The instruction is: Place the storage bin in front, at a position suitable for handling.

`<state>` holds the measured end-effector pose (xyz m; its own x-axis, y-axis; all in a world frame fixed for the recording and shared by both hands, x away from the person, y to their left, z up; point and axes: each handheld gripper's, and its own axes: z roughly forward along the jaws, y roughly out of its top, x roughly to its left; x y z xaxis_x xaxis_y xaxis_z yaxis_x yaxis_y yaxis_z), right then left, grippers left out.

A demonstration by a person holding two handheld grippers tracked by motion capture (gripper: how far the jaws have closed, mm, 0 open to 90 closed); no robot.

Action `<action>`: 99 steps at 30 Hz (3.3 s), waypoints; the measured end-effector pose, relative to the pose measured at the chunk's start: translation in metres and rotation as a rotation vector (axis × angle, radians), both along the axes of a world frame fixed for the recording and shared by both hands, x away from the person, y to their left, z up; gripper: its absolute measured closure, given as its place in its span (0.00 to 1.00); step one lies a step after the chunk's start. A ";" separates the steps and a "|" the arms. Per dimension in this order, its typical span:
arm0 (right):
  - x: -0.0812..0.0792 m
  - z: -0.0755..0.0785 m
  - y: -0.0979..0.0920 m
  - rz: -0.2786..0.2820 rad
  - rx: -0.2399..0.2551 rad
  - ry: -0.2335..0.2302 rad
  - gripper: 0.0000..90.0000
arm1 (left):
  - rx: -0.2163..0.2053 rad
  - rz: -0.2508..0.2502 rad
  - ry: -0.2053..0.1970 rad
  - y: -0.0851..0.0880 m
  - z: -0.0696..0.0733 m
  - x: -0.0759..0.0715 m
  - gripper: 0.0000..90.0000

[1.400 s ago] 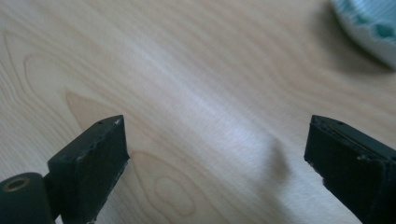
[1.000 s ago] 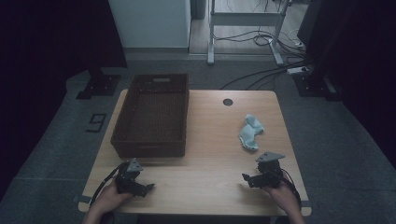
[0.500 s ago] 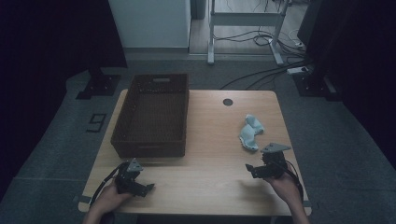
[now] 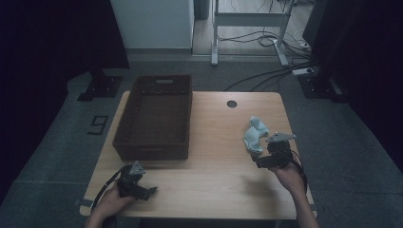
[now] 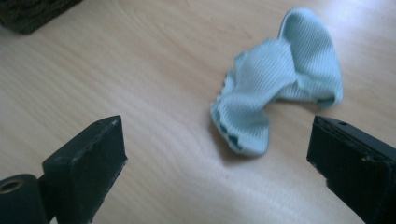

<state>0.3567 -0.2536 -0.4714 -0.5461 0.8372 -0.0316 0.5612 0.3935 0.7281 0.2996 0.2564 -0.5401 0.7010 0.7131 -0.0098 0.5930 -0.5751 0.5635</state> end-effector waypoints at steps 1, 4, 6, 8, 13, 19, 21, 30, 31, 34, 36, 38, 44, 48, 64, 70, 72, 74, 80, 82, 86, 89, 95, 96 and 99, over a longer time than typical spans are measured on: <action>0.003 0.002 0.001 -0.002 0.003 -0.003 0.05 | 0.000 0.000 0.000 0.000 0.000 0.000 0.00; 0.015 0.007 0.003 -0.010 0.010 -0.009 0.06 | 0.000 0.000 0.000 0.000 0.000 0.000 0.00; 0.018 0.008 0.004 -0.014 0.013 -0.010 0.06 | 0.000 0.000 0.000 0.000 0.000 0.000 0.00; 0.026 0.011 0.005 -0.022 0.004 -0.012 0.07 | 0.000 0.000 0.000 0.000 0.000 0.000 0.00; 0.046 0.013 0.006 -0.031 -0.004 -0.003 0.07 | 0.000 0.000 -0.001 0.000 0.000 0.000 0.00; 0.065 0.006 0.006 -0.059 -0.007 0.005 0.13 | -0.001 0.000 -0.002 0.000 0.000 0.000 0.00; 0.071 0.002 0.007 -0.072 -0.010 0.016 0.14 | -0.001 0.000 -0.002 0.000 0.000 0.000 0.00; 0.099 -0.027 0.008 -0.129 -0.048 0.066 0.19 | -0.002 -0.001 -0.002 0.000 0.000 0.000 0.00; 0.101 -0.031 0.007 -0.137 -0.050 0.074 0.20 | -0.002 -0.001 -0.003 0.000 0.000 0.000 0.00; 0.104 -0.039 0.006 -0.145 -0.063 0.094 0.22 | -0.002 -0.001 -0.003 0.000 0.000 0.000 0.00; 0.109 -0.050 0.004 -0.156 -0.071 0.110 0.28 | -0.001 -0.001 -0.003 0.000 0.000 0.000 0.00; 0.110 -0.052 0.003 -0.155 -0.070 0.115 0.31 | -0.001 -0.002 -0.002 0.000 0.000 0.000 0.00; 0.110 -0.058 0.003 -0.134 -0.043 0.167 0.64 | -0.001 -0.002 -0.002 0.000 0.000 0.000 0.00; 0.109 -0.056 0.005 -0.131 -0.057 0.169 0.73 | -0.002 -0.002 -0.002 0.000 0.000 0.000 0.00; 0.089 0.001 0.005 -0.095 -0.033 0.063 0.79 | 0.000 0.000 -0.001 0.000 0.000 0.000 0.00; 0.079 0.021 0.008 -0.074 -0.031 0.030 0.79 | 0.000 0.002 -0.001 0.000 0.000 0.000 0.00; 0.076 0.030 0.010 -0.063 -0.031 0.017 0.79 | 0.000 0.003 0.000 0.000 0.000 0.000 0.00; 0.071 0.043 0.014 -0.047 -0.032 -0.001 0.79 | 0.000 0.004 0.000 -0.001 0.000 0.000 0.00; 0.065 0.058 0.021 -0.025 -0.039 -0.022 0.79 | 0.000 0.004 0.000 0.000 0.000 0.000 0.00; 0.062 0.062 0.023 -0.014 -0.037 -0.026 0.79 | -0.001 0.005 0.000 -0.001 0.000 0.000 0.00; 0.051 0.064 0.024 0.006 -0.033 -0.030 0.79 | 0.000 0.005 0.000 -0.001 0.000 0.000 0.00; 0.043 0.065 0.023 0.016 -0.033 -0.030 0.79 | -0.001 0.007 0.000 -0.001 0.000 0.000 0.00; 0.021 0.065 0.018 0.039 -0.037 -0.040 0.79 | 0.000 0.008 0.001 -0.001 0.000 0.000 0.00; 0.015 0.066 0.017 0.046 -0.037 -0.042 0.79 | -0.001 0.008 0.001 -0.001 0.000 0.000 0.00; 0.006 0.067 0.016 0.056 -0.040 -0.048 0.79 | 0.001 0.007 0.002 -0.001 0.000 0.000 0.00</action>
<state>0.3627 -0.2378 -0.4045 -0.5889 0.8030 -0.0921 0.5022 0.4527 0.7368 0.2998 0.2556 -0.5400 0.6961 0.7178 -0.0103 0.5979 -0.5718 0.5617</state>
